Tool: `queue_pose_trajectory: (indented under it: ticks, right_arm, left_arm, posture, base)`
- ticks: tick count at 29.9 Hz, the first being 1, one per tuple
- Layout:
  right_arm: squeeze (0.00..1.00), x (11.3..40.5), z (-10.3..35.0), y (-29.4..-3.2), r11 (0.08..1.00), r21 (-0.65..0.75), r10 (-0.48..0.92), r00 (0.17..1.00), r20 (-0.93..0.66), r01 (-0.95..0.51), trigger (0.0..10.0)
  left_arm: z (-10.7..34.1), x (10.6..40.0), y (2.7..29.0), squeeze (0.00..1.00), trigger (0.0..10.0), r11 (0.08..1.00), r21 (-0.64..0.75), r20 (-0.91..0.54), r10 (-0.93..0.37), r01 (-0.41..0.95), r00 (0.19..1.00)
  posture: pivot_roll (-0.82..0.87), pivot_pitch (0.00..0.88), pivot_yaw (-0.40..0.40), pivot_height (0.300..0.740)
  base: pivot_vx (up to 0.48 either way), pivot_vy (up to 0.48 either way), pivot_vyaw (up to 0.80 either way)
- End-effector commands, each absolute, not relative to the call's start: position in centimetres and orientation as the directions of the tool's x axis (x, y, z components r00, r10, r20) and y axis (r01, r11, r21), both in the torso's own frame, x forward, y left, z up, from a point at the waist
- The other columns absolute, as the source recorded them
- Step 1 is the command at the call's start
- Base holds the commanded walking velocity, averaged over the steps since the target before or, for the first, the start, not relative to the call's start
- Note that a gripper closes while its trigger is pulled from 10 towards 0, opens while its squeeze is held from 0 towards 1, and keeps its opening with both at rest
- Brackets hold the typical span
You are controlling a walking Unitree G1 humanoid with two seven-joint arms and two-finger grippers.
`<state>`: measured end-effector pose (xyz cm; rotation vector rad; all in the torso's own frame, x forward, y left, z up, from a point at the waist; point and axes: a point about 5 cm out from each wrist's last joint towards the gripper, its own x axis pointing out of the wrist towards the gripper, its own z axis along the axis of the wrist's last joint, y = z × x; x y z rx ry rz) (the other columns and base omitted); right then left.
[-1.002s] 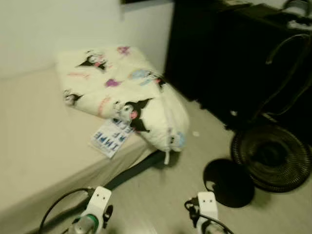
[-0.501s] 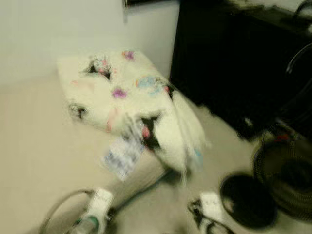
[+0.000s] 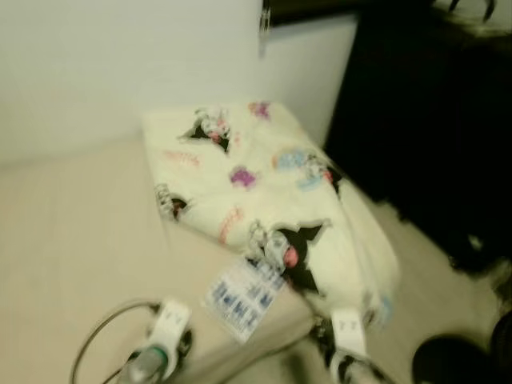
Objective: Clean up the room
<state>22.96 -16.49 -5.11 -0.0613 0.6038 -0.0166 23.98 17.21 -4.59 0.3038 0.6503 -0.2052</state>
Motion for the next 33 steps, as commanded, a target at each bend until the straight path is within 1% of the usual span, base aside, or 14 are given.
queue_pose_trajectory:
  ticks: [1,3,6,11,12,13,14,15,26,33]
  right_arm:
    - [0.00,21.95,-5.82,-16.55,0.998,-0.062,-0.040,0.800,-0.599,0.003,10.0]
    - [0.00,21.95,-5.82,-16.55,0.998,-0.062,-0.039,0.799,-0.600,0.002,10.0]
    - [0.00,21.97,-5.82,-16.55,0.998,-0.063,-0.038,0.799,-0.600,0.000,10.0]
    - [0.00,21.94,-5.83,-16.54,0.998,-0.063,-0.037,0.799,-0.600,-0.001,10.0]
    - [0.00,21.93,-5.83,-16.55,0.998,-0.064,-0.037,0.799,-0.600,-0.002,10.0]
    - [0.00,21.93,-5.83,-16.55,0.998,-0.064,-0.037,0.799,-0.600,-0.002,10.0]
    - [0.00,21.94,-5.82,-16.60,0.998,-0.066,-0.037,0.799,-0.600,-0.004,10.0]
    - [0.00,21.95,-5.82,-16.62,0.998,-0.068,-0.037,0.799,-0.600,-0.004,10.0]
    - [0.00,22.02,-5.77,-16.72,0.997,-0.071,-0.038,0.800,-0.598,-0.006,10.0]
    - [0.00,21.93,-5.83,-16.61,0.998,-0.069,-0.037,0.798,-0.601,-0.006,10.0]
  left_arm:
    - [-5.23,23.12,17.25,0.00,10.0,0.928,0.213,-0.651,-0.098,0.305,0.753]
    - [-5.21,23.05,17.04,0.00,10.0,0.902,0.247,-0.646,-0.119,0.354,0.754]
    - [-5.24,22.94,16.87,0.00,10.0,0.879,0.272,-0.643,-0.137,0.392,0.753]
    - [-5.22,22.90,16.82,0.00,10.0,0.866,0.286,-0.640,-0.146,0.409,0.755]
    - [-5.14,22.92,16.79,0.00,10.0,0.845,0.314,-0.632,-0.154,0.433,0.760]
    - [-5.14,22.92,16.79,0.00,10.0,0.845,0.314,-0.632,-0.154,0.433,0.760]
    - [-5.06,22.84,16.76,0.00,10.0,0.801,0.365,-0.620,-0.171,0.474,0.766]
    - [-5.06,22.79,16.76,0.00,10.0,0.792,0.375,-0.618,-0.175,0.482,0.767]
    - [-4.90,23.05,16.68,0.00,10.0,0.835,0.337,-0.606,-0.162,0.436,0.779]
    - [-4.93,23.07,16.67,0.00,10.0,0.835,0.343,-0.606,-0.154,0.430,0.781]
  posture:
    - [-0.02,0.025,0.076,0.740]
    - [-0.02,0.025,0.076,0.740]
    - [-0.02,0.025,0.076,0.740]
    - [-0.02,0.022,0.075,0.740]
    - [-0.03,0.022,0.073,0.740]
    - [-0.03,0.022,0.073,0.740]
    - [-0.03,0.022,0.072,0.740]
    - [-0.03,0.022,0.072,0.740]
    - [-0.03,0.024,0.071,0.740]
    - [-0.03,0.024,0.071,0.740]
  base:
    - [0.000,0.000,0.00]
    - [0.000,0.000,0.00]
    - [0.000,0.000,0.00]
    - [0.000,0.000,0.00]
    - [0.000,0.000,0.00]
    - [0.000,0.000,0.00]
    - [0.000,0.000,0.00]
    - [0.000,0.000,0.00]
    - [0.000,0.000,0.00]
    - [0.000,-0.411,0.00]
